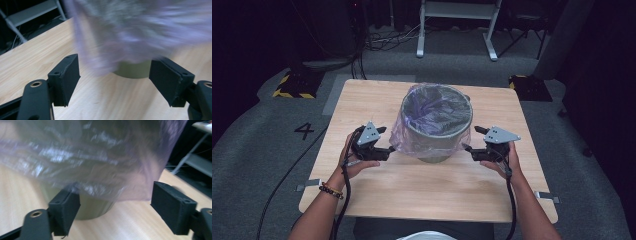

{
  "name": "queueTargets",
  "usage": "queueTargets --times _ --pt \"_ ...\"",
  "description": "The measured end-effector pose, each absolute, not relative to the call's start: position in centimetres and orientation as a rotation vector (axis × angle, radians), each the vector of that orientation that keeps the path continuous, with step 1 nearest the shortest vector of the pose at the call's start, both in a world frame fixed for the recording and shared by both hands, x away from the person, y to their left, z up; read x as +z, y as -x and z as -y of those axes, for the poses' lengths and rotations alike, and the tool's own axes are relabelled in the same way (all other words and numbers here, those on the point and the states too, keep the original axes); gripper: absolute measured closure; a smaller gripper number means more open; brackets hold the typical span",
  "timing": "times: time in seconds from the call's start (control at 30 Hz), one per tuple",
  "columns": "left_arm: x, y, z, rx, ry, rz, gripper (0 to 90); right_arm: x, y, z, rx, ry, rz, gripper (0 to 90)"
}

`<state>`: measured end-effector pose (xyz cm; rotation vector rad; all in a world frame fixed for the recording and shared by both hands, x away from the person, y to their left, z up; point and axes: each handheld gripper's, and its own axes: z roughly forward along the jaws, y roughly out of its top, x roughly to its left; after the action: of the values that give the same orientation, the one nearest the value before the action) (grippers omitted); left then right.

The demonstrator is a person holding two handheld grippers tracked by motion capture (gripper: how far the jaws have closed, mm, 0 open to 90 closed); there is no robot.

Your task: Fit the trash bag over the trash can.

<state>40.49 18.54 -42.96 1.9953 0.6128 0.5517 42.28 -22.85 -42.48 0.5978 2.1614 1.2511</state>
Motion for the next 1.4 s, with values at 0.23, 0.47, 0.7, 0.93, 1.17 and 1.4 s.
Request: queueTargets --times 0.23,0.47,0.7,0.93,1.17,1.4 --pt "-42.0 -39.2 -16.5 0.586 -1.993 -0.507 34.7 -42.0 -41.5 22.0 1.232 -0.505 -2.117 64.0" --pt "-41.9 -39.8 -15.2 0.503 -2.036 -0.369 81.6 -41.9 -41.2 21.7 1.223 -0.457 -2.156 90.0" --pt "-43.1 -40.7 -14.1 0.495 -2.106 -0.354 90.0 -42.4 -41.3 22.4 1.235 -0.491 -2.202 90.0" --pt "-44.4 -41.5 -13.9 0.484 -2.165 -0.390 90.0 -43.9 -41.9 23.3 1.233 -0.563 -2.252 90.0" --pt "-45.6 -42.3 -14.3 0.482 -2.213 -0.453 90.0 -45.9 -43.0 24.1 1.202 -0.663 -2.317 90.0" --pt "-46.3 -42.8 -15.0 0.457 -2.200 -0.513 89.4 -46.7 -43.7 24.5 1.183 -0.727 -2.365 90.0"
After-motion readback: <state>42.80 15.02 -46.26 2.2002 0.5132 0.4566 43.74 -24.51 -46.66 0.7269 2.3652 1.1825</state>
